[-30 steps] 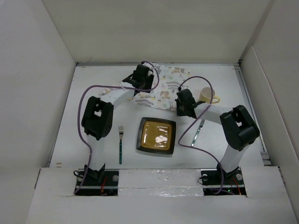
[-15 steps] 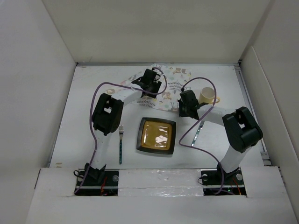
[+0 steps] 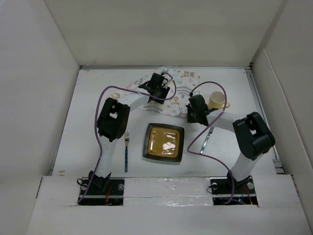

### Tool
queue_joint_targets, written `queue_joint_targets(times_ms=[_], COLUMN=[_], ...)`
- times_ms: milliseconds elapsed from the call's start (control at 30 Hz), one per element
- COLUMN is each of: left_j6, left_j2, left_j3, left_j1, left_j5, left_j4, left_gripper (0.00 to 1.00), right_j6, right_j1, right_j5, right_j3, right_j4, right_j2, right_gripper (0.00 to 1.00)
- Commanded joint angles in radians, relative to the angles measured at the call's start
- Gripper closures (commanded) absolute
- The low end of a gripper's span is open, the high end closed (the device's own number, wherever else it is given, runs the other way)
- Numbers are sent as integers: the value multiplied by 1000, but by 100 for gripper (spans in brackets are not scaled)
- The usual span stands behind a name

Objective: Set the dinner table for one person

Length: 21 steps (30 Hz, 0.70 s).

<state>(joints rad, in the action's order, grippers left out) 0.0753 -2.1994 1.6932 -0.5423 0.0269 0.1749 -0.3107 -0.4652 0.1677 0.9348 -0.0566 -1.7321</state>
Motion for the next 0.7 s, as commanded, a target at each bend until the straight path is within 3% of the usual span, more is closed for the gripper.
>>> queue_joint_targets(times_ms=[0,67,200,333,600,667], left_j6=[11,9,11,9,-6,-11], left_j2=[-29,-51,-75,-62,3,10], left_j3=[37,48,74,68,66,69], left_j1=[-4,-4,-4,-4,34,62], left_j5=[10,-12,-16,-68,-68,5], left_j4=[5,21,41,29,15,32], left_gripper=[61,69,74,100,100,100], right_j6=[-1,-1,-1,-1,2,1], right_j1=[5,5,14,14,23,23], right_j5=[-8,-2,-10,-11,-5,-13], right_j3=[-5,-8,-8,-16,-13,-14], right_j4=[41,41,41,46,44,46], right_j2=[35,42,46,52,46,46], right_gripper=[100,100,100,100,100,100])
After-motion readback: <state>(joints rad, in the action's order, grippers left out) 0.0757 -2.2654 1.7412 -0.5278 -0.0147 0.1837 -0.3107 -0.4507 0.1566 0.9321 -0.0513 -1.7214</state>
